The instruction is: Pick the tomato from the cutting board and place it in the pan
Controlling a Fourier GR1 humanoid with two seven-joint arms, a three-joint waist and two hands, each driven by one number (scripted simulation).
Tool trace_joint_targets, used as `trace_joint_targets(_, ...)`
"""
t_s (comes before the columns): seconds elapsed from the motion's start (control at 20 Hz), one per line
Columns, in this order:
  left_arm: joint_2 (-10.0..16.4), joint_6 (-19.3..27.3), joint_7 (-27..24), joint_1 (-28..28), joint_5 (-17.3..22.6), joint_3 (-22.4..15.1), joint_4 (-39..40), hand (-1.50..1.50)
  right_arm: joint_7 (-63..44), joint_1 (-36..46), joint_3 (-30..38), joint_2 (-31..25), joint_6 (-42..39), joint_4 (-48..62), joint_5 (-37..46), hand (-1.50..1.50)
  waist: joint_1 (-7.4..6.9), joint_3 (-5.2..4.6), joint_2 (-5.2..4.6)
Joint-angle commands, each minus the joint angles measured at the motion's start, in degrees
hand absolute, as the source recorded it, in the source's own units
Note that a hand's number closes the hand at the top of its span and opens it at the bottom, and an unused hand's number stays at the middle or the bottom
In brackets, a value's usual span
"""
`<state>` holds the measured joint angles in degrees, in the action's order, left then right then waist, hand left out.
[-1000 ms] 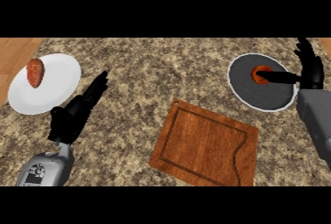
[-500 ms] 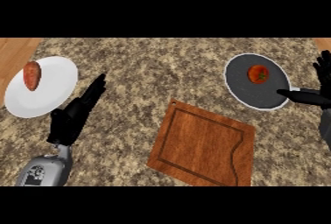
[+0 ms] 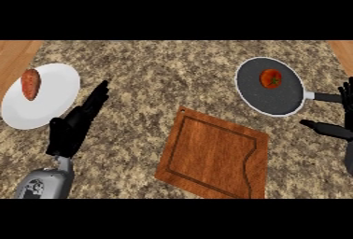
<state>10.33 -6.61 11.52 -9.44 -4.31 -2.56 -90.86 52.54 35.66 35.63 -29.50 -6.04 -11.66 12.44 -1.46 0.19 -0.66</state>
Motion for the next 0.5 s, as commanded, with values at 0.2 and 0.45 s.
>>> trace_joint_targets(0.2,1.9,-2.7,0.3,3.7,1.8,2.7,-3.4,0.0,5.9,-5.9,-2.1,0.4,-3.5,-1.1,-0.8,-1.5,0.5,-0.09,0.41)
trace_joint_targets(0.45,-0.4,-1.7,-0.7,-0.1,-0.6,1.7,0.8,0.0,8.4,-10.0,-3.4,3.1,-1.3,-3.4,-2.4,-1.5,1.14,-0.13,0.48)
